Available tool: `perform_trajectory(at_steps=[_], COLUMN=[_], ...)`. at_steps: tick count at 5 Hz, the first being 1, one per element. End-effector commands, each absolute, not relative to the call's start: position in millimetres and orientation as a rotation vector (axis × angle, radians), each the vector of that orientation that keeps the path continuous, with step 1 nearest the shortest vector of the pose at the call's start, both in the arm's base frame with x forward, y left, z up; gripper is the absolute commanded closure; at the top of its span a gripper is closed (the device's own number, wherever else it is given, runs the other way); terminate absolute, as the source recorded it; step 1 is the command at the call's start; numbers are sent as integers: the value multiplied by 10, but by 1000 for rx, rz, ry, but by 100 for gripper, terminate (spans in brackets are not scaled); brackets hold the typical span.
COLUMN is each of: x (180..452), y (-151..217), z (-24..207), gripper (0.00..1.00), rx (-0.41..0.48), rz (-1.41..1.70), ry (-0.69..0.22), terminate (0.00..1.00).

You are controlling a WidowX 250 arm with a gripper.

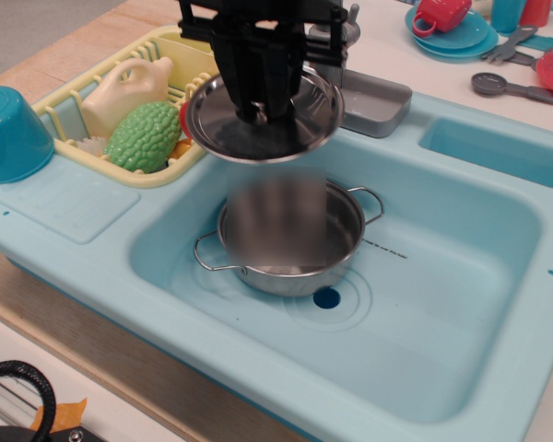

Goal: Put lid on pot or pan

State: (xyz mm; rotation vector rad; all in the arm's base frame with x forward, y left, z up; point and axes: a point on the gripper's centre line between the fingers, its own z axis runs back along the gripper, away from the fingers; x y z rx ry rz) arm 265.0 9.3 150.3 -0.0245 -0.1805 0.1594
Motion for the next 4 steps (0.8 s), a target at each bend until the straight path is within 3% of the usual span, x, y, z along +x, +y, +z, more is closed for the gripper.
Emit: perform_trajectory(at_steps=[1, 4], x=[2607, 2626], y=[-3, -62], z=[1411, 1246], gripper=[100, 100], rx=[-63, -108], rz=[193, 192], ry=[-223, -160], terminate=[0, 0])
